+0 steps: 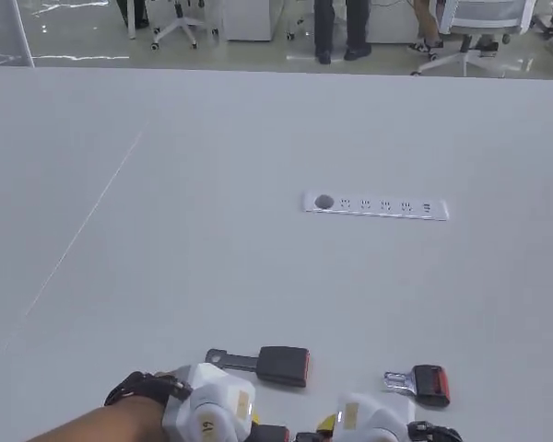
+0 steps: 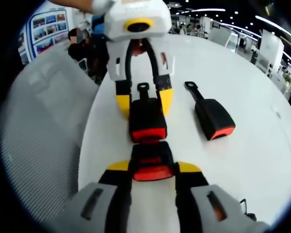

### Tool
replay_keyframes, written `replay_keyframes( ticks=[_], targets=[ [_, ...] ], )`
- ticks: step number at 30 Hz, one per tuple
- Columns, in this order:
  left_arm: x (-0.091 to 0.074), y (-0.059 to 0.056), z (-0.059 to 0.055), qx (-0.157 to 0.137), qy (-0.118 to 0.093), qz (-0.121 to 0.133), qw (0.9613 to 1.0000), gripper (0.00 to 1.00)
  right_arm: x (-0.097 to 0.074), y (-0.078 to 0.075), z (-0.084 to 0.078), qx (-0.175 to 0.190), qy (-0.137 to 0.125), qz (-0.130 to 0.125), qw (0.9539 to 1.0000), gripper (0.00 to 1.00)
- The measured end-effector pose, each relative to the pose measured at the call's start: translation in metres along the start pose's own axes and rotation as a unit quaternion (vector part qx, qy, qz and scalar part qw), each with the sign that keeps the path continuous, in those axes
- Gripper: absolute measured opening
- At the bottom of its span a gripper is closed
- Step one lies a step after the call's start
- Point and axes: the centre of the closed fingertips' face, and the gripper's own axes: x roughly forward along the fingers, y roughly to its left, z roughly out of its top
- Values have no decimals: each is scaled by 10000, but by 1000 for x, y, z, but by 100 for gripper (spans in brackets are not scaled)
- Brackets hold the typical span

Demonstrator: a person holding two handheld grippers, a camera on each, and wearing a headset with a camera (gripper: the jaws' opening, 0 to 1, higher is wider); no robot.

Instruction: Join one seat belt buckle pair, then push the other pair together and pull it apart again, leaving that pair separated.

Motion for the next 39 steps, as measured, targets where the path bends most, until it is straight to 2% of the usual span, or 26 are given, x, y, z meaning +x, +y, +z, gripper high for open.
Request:
replay_keyframes(
  ticks=[3,13,39],
  targets=[
    [0,0,0,-31,-69,22,10000,33,-1,1,0,-163,-93,-95,9998,34],
    [-1,0,-1,-85,-246,4,9997,32,-1,0,0,-80,-312,-45,9995,33],
    [-3,0,-3,-143,-449,-104,9988,32,-1,2,1,23,-665,-168,9976,33]
  ],
)
